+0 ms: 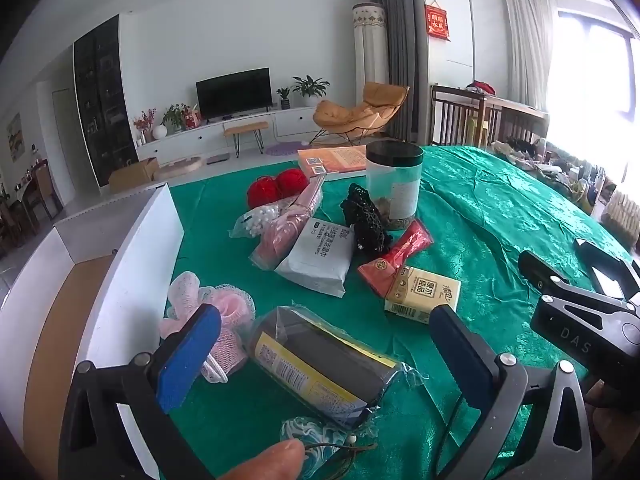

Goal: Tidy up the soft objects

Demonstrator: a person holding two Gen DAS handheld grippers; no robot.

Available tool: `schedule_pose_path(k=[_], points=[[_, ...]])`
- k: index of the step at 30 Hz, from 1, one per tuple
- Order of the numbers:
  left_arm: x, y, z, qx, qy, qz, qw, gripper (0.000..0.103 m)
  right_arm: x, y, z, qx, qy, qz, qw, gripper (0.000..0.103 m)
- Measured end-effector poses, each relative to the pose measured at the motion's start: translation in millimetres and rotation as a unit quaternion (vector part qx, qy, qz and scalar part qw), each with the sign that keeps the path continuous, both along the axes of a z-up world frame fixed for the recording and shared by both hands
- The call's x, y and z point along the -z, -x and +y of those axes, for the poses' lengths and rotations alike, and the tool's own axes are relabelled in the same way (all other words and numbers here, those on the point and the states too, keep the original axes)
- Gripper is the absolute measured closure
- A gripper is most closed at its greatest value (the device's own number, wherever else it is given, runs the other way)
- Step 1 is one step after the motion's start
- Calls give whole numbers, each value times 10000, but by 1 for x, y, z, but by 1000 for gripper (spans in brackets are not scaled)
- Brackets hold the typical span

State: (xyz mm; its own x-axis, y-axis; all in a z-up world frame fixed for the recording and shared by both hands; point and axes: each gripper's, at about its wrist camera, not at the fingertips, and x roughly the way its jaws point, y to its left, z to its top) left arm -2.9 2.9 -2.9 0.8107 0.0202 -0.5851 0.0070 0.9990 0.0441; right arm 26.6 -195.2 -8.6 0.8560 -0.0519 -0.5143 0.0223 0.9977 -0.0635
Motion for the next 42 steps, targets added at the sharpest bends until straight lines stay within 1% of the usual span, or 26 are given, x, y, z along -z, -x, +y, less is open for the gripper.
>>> schedule_pose_path(k=[13, 23, 42], points=[[7, 1, 3, -86, -53, 116, 9999, 0, 0, -1, 2, 1, -2, 10, 10000, 13], [6, 3, 5, -96, -128, 97, 9998, 0, 4, -3, 5, -54, -9, 26, 10000, 13], [9, 3, 8, -146, -124, 115, 9997, 0, 6, -5, 7, -76, -20, 44, 10000, 13]])
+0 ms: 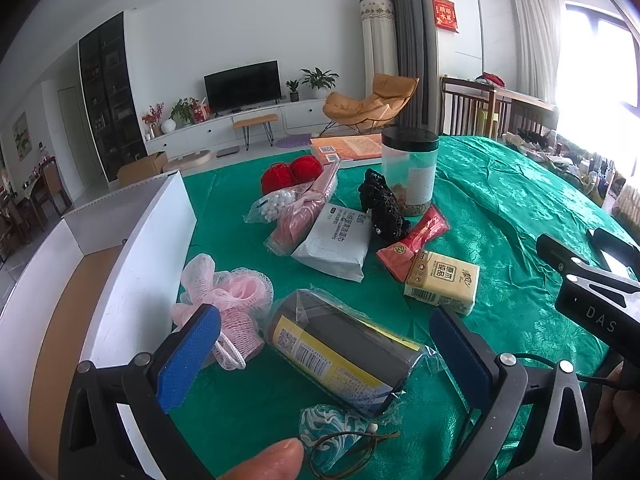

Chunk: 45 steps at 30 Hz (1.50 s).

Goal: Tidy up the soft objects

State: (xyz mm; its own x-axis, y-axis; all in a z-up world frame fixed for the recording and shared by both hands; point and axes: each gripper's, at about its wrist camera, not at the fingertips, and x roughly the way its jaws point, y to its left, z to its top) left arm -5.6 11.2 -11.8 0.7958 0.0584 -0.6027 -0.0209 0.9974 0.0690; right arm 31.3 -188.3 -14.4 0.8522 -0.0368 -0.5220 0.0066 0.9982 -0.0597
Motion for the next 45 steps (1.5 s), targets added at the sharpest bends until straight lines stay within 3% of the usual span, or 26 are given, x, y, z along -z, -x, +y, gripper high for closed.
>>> schedule_pose_path(k=[45], points=[[3, 3, 5, -9, -52, 47, 10000, 0, 0, -1, 0, 13, -10, 10, 10000, 13]])
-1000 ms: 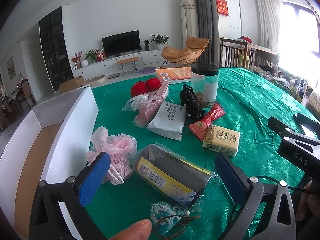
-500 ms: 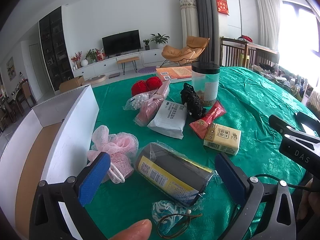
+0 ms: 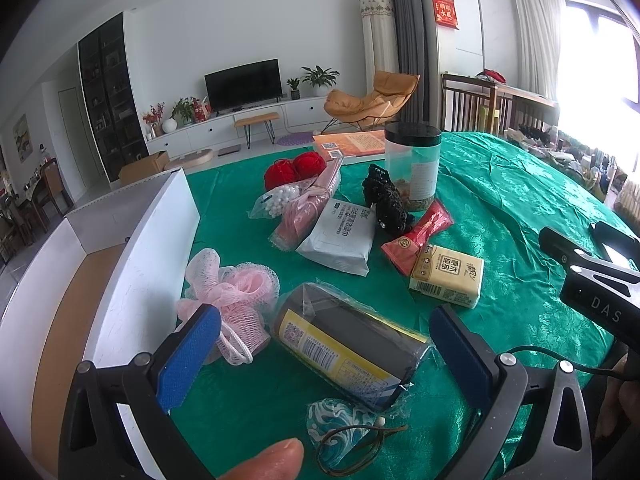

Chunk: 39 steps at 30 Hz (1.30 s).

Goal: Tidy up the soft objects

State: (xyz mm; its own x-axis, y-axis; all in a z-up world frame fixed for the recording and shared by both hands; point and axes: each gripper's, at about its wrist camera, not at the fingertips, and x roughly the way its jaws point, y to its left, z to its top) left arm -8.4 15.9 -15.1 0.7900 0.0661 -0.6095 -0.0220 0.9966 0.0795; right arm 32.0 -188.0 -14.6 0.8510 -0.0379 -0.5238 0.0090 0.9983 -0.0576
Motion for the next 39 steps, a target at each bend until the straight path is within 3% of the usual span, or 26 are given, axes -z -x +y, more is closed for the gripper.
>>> schedule_pose_path(k=[39], points=[[1, 2, 3, -13, -23, 16, 10000, 0, 0, -1, 0, 1, -6, 15, 10000, 13]])
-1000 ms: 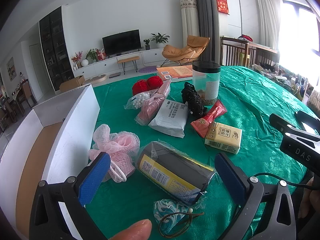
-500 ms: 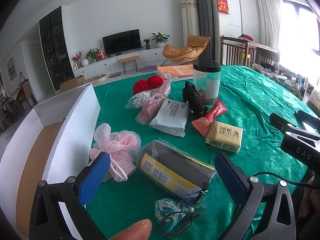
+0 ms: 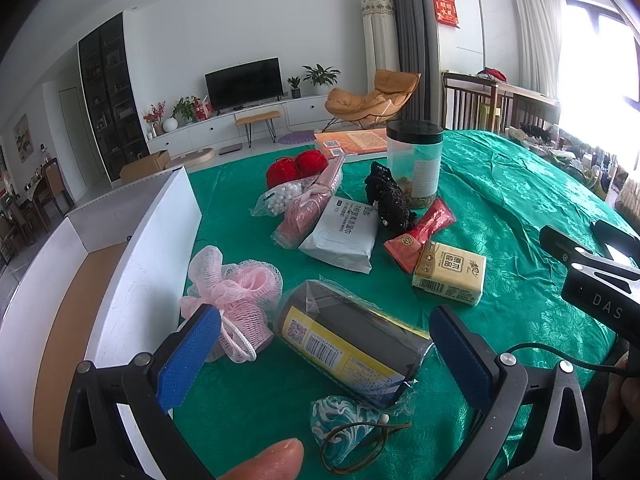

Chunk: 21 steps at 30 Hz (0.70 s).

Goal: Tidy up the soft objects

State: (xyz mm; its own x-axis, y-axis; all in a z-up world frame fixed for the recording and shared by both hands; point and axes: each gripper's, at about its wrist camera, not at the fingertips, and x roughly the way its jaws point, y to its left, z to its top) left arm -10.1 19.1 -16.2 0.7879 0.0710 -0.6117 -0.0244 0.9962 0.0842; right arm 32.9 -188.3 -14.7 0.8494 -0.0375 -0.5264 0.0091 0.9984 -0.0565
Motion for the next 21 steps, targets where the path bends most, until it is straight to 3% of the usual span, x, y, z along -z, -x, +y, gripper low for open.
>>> schedule_pose_path(k=[5, 12, 14, 16, 18, 21], points=[[-12, -1, 7, -50, -82, -104, 9999, 0, 1, 0, 1, -8, -68, 23, 10000, 13], [-55, 4, 57, -551, 106, -577, 9968, 0, 11, 0, 1, -238, -509, 243, 9981, 13], [-62, 6, 69, -690, 147, -655, 9954, 0, 14, -3, 13, -949, -747, 467, 9916, 12], [-67, 9, 78, -795, 146, -730, 9940, 0, 21, -1, 44, -2240, -1134, 884, 9639, 13], [-70, 11, 83, -859, 157, -781, 9931, 0, 30, 8, 93, -3079, -784, 1162, 9410, 13], [-71, 14, 84, -835, 210, -760, 9934, 0, 50, 21, 162, -3359, 579, 1258, 9317, 13]])
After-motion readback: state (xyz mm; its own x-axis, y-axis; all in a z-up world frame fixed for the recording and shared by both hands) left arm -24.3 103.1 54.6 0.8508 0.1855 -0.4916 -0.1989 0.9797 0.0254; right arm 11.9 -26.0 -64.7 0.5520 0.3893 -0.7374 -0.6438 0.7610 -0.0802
